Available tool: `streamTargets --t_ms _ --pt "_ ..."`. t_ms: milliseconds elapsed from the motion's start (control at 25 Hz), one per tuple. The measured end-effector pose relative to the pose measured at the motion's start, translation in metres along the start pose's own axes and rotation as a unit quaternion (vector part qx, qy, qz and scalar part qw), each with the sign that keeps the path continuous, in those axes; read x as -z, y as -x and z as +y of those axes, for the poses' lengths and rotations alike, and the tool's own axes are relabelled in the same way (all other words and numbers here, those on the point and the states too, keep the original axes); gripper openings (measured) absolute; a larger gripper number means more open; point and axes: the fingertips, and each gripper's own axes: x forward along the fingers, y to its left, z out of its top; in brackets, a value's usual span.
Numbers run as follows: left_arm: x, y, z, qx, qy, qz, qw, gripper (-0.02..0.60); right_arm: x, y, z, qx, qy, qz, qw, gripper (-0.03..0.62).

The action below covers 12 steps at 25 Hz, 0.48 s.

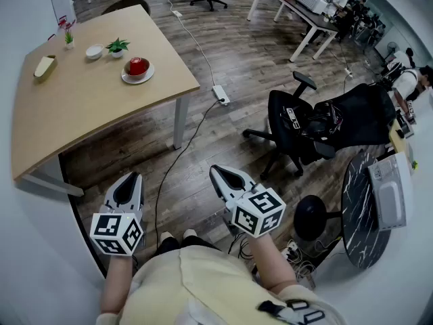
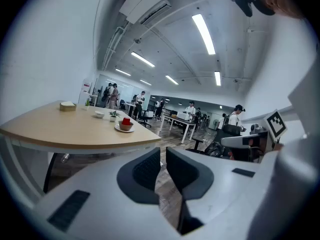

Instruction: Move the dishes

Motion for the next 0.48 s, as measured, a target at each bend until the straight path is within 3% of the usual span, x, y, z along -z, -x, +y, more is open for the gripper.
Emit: streamTargets --t_ms 200,480 --pt "0.006 -0.009 0.0 0.002 0.028 -0.001 0.9996 0.044 -0.004 -0.004 -0.02 0.001 -0.018 -0.016 1.0 0.014" --pt "0.014 -0.022 -0.023 0.025 0.046 0.004 0.9986 0.044 -0.003 0.0 -0.028 -0.038 -0.032 -0.027 0.998 0.014"
